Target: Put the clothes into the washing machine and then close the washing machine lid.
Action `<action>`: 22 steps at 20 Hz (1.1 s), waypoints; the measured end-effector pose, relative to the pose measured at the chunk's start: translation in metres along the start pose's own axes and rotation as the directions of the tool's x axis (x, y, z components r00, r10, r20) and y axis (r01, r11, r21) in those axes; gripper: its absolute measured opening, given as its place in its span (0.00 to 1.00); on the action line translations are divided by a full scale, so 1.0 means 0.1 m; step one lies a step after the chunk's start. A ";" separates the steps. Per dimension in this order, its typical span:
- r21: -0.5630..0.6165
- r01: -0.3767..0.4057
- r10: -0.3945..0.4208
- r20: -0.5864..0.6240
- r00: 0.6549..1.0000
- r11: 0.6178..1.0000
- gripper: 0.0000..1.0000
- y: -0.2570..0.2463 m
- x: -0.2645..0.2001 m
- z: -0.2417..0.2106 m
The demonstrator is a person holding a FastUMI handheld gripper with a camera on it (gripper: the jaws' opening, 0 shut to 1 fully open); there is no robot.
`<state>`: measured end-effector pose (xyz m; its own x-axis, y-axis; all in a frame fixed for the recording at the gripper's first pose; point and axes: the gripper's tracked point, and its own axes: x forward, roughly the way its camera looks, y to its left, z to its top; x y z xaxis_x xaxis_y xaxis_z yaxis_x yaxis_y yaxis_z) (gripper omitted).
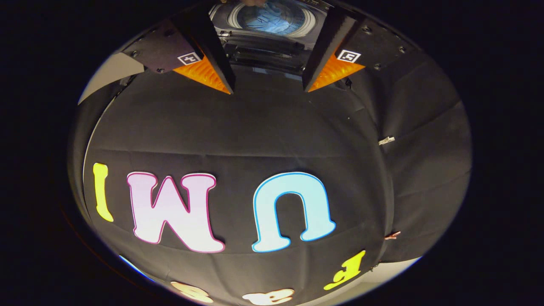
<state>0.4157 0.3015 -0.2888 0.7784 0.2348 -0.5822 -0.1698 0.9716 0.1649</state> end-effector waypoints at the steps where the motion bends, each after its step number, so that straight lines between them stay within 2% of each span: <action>1: 0.004 0.007 -0.007 -0.013 1.000 1.000 0.99 -0.05 0.11 -0.04; 6: 0.025 0.054 -0.053 -0.031 0.998 0.998 0.99 -0.40 0.45 -0.19; 11: 0.002 0.114 -0.113 -0.104 0.988 0.994 0.99 -0.69 0.62 -0.42; 13: 0.018 0.109 -0.106 -0.120 0.987 0.994 1.00 -0.73 0.64 -0.47; 18: 0.074 0.104 -0.091 -0.163 0.982 0.992 1.00 -0.69 0.53 -0.55; 22: 0.057 0.110 -0.100 -0.156 0.983 0.992 1.00 -0.62 0.35 -0.62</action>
<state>0.4159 0.2510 -0.3692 0.6878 0.1385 -0.7126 -0.0484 0.9882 0.1454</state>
